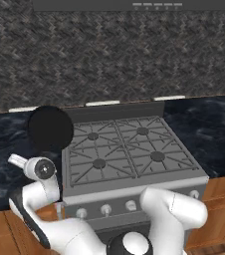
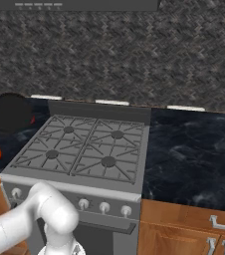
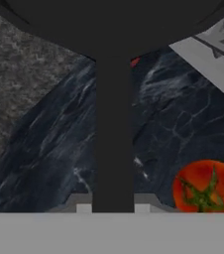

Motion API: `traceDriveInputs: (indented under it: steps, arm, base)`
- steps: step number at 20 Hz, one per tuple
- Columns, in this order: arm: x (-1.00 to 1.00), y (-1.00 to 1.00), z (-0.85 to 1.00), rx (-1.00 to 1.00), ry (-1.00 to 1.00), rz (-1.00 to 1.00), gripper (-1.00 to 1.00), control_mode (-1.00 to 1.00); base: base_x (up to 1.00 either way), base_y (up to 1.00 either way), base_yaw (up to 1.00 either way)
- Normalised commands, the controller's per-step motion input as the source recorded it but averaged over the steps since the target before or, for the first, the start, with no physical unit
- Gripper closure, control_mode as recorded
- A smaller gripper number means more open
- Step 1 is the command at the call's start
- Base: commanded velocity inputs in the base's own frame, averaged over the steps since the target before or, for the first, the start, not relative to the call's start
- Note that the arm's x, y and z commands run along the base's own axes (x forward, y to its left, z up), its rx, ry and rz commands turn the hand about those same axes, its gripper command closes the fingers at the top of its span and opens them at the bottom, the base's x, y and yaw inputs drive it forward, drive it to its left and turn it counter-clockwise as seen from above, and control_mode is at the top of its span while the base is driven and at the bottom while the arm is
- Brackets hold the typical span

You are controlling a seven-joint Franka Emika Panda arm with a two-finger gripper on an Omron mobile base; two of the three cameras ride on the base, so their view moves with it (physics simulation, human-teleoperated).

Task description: Place the pan on the rear right burner on the stove. Then place the tomato and the onion in the pan and turn on the rear right burner.

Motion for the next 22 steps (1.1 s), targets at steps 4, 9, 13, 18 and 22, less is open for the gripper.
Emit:
traceDriveInputs:
  steps: [4, 9, 13, 18, 22]
  arm:
    - [0.00, -0.03, 0.99, 0.26, 0.10, -0.20, 1.00, -1.00]
    - [-0.12, -0.09, 0.86, 0.17, 0.27, -0.24, 1.00, -1.00]
    - [-0.25, -0.22, 0.64, 0.08, 0.36, -0.32, 1.00, -1.00]
    - [-0.22, -0.24, 0.52, 0.02, 0.32, -0.33, 1.00, -1.00]
    - [-0.08, -0.31, 0.28, 0.00, 0.25, -0.21, 1.00, -1.00]
  base:
    - [0.00, 0.00, 0.00]
    - [0.00, 0.00, 0.00]
    - [0.00, 0.00, 0.00]
    - [0.00, 0.00, 0.00]
    - [0.00, 0.00, 0.00]
